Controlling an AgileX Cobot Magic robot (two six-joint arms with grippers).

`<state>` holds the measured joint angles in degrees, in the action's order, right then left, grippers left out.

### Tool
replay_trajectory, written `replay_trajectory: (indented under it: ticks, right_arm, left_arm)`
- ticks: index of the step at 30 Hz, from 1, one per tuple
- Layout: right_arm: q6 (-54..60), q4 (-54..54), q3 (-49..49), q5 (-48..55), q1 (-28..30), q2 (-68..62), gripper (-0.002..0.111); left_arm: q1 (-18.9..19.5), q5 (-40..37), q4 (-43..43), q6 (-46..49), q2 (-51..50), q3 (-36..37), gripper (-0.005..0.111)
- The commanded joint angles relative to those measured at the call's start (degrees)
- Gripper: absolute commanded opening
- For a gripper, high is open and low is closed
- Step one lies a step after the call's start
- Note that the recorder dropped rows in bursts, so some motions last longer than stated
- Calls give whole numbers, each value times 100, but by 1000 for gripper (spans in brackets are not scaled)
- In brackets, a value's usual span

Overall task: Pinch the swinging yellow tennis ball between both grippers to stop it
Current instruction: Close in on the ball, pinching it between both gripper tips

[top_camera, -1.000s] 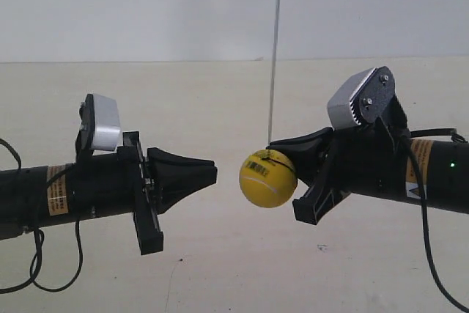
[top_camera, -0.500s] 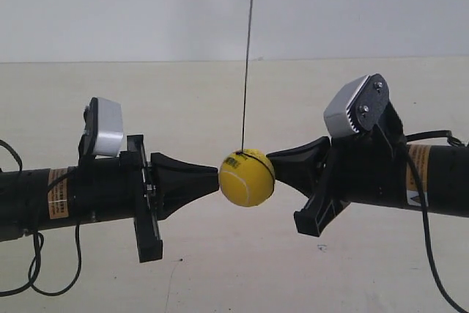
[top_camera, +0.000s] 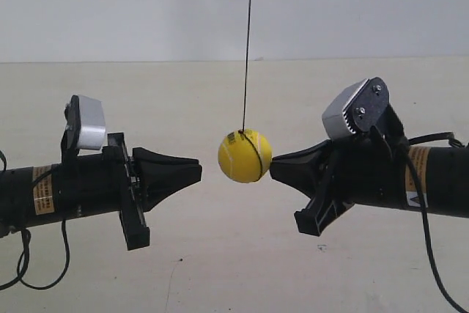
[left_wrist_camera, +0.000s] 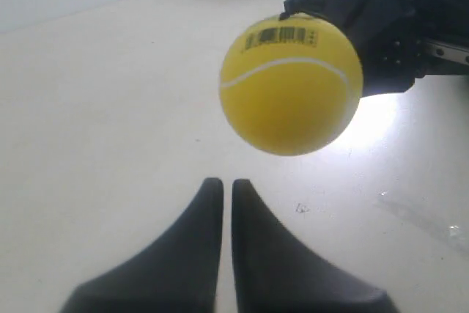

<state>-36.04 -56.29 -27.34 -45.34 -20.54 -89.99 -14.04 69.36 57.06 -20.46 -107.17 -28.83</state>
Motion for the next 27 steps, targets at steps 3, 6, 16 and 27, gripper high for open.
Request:
replay_trajectory:
  ticks: [3,6,16,27]
  right_arm:
    - [-73,-233,-28,-498,-2,21,0]
    - [-73,-233,-28,-547,-2,21,0]
    - [-73,-233,-28,-677,-2,21,0]
    - [124,-43,-28,-689,-2,21,0]
  left_arm:
    - [17,61,-129,1,8,26,5]
    - [17,61,-202,1,8,26,5]
    - [17,61,-202,-49,119,16,5]
    - [5,61,-218,-115,458,16,5]
